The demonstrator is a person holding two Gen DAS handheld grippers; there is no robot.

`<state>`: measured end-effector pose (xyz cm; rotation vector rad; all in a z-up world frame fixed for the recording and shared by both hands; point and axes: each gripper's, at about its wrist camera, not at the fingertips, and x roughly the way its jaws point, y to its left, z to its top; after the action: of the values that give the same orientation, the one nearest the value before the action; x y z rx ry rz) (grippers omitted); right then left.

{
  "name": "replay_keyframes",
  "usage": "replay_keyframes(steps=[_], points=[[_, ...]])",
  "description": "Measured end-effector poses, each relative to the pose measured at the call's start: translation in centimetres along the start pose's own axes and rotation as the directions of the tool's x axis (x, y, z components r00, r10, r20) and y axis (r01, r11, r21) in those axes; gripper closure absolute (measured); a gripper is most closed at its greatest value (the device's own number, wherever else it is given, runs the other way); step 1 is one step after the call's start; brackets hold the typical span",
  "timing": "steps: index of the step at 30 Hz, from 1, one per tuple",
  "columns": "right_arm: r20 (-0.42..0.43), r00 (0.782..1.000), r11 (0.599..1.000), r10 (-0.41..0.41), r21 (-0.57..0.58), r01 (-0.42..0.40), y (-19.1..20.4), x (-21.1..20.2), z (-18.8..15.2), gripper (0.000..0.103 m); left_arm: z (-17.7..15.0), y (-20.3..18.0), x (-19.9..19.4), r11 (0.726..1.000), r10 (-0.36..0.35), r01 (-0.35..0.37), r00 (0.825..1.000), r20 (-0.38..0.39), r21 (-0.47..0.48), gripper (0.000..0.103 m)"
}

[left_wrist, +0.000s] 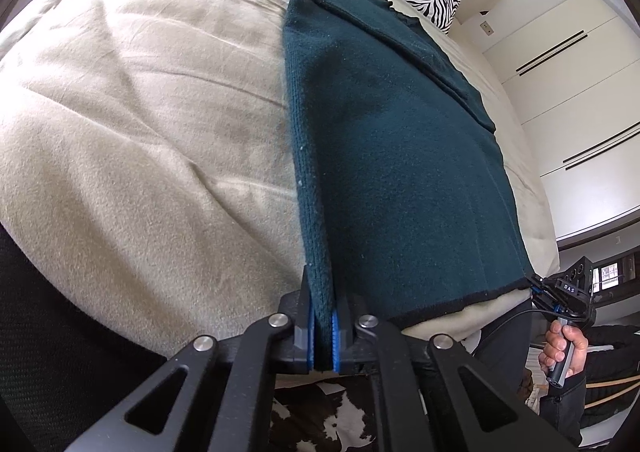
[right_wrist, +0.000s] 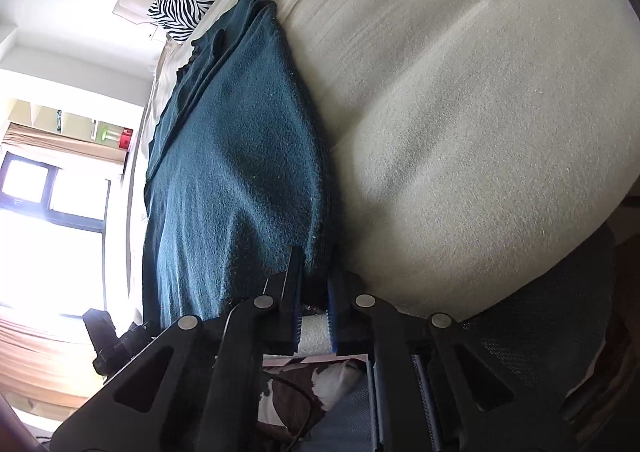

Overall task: Fold small clothes
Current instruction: 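Grasp the sweater hem with both grippers, then lift the hem with both grippers and fold it toward the collar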

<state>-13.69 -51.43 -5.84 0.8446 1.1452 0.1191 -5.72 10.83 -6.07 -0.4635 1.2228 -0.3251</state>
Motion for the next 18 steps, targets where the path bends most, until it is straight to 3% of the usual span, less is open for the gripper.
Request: replay_keyframes(steps=[8, 18], points=[[0.051, 0.996, 0.995, 0.076, -0.063, -0.072, 2.3, -2.2, 0.5, 0.097, 0.8, 0.3, -2.4, 0.988, -0.138, 0.141, 0.989, 0.060, -0.057, 0.097], [0.106, 0.965, 0.970, 0.240, -0.074, -0.233, 5.3, -3.7, 2.7, 0.097, 3.3, 0.1, -5.5, 0.942, -0.302, 0.322, 0.937, 0.177, -0.098, 0.097]])
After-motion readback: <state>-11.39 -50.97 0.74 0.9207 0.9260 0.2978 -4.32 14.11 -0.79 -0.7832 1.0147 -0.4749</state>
